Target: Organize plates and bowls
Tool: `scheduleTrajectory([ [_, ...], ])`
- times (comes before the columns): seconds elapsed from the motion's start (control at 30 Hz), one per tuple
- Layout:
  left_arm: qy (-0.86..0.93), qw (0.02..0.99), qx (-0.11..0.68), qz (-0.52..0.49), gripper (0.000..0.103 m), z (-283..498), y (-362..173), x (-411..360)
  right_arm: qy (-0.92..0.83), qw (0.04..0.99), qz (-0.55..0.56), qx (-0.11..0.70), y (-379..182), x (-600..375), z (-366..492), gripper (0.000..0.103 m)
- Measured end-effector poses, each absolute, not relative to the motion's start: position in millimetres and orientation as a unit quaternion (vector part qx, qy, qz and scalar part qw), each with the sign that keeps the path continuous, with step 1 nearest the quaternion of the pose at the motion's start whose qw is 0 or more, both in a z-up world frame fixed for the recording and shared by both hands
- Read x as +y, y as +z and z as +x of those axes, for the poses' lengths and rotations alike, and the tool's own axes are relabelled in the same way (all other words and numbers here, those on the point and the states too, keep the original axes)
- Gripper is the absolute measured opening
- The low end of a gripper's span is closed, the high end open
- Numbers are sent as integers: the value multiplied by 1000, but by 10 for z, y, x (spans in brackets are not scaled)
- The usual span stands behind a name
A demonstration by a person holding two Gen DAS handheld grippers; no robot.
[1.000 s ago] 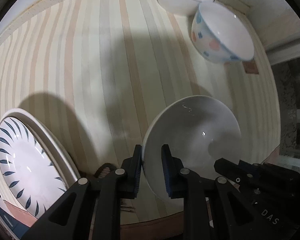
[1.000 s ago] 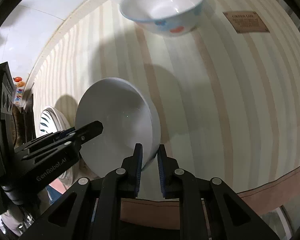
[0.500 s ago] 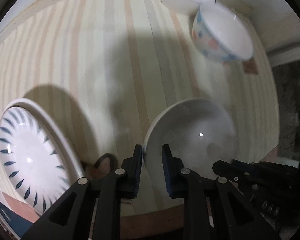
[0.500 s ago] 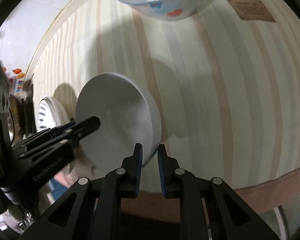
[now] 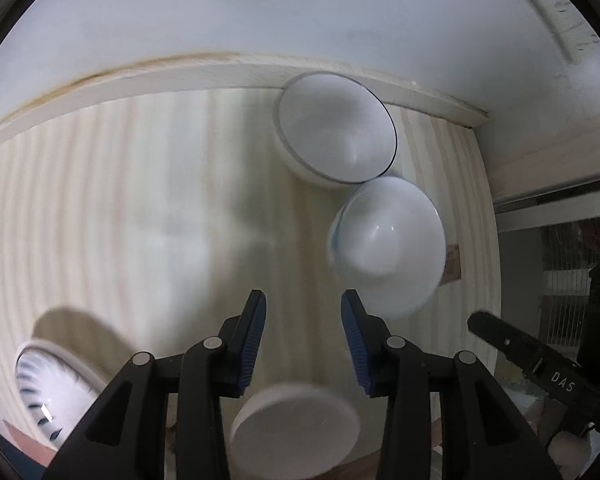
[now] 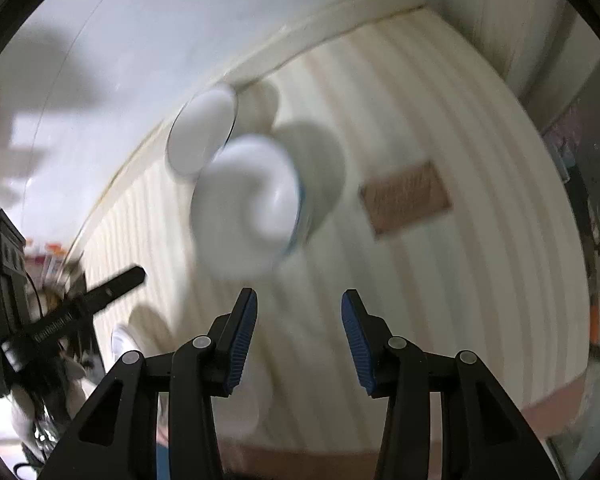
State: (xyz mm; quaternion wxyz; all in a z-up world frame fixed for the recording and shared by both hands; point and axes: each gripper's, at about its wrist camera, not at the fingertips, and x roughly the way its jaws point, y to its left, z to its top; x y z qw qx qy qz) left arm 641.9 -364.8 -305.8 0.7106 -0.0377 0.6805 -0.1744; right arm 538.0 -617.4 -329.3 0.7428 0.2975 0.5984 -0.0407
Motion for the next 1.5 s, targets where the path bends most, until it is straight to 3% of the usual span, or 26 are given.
scheduleTrajectory([
  [0.5, -171, 668, 724, 13, 36, 6760, -3795, -4272, -36, 706, 314, 634, -3983, -6299, 6003, 46],
  [0.63, -173, 675, 716, 29, 18, 6747, -3839, -4354, -30, 708, 314, 632, -4026, -6269, 6048, 20],
  [0.7, -178, 675, 716, 29, 11, 6727, -3857, -4389, -27, 711, 311, 630, -4000, -6230, 6051, 13],
  [1.1, -185, 692, 695, 55, 10, 6595, -3668, -4544, -40, 722, 284, 630, -3887, -6149, 6113, 10],
  [1.5, -194, 717, 667, 57, 10, 6158, -2912, -4202, -7, 751, 252, 610, -3083, -5755, 5624, 10],
])
